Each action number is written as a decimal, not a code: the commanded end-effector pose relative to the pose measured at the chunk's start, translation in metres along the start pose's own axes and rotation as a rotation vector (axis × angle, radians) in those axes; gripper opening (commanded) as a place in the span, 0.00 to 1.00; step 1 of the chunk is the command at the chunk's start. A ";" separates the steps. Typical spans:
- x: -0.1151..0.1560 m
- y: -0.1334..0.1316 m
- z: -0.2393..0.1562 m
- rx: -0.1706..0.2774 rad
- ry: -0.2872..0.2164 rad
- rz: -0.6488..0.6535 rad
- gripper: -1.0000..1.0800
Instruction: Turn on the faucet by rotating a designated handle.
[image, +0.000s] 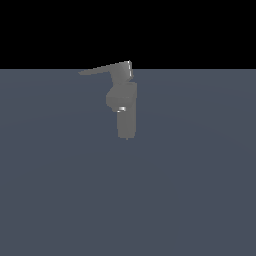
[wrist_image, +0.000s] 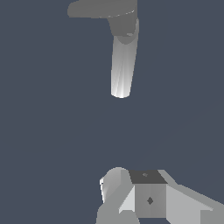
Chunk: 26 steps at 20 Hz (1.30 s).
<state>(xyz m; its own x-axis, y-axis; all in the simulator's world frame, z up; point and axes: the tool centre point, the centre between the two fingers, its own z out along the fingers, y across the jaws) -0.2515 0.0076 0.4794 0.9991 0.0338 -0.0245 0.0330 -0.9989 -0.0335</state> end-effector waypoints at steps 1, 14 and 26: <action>0.000 0.000 0.000 0.000 0.000 0.000 0.00; 0.000 0.021 -0.006 -0.021 0.025 0.046 0.00; 0.026 0.017 -0.007 0.025 0.004 0.148 0.00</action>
<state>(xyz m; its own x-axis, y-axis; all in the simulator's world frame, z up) -0.2299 -0.0096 0.4851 0.9953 -0.0947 -0.0210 -0.0956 -0.9943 -0.0469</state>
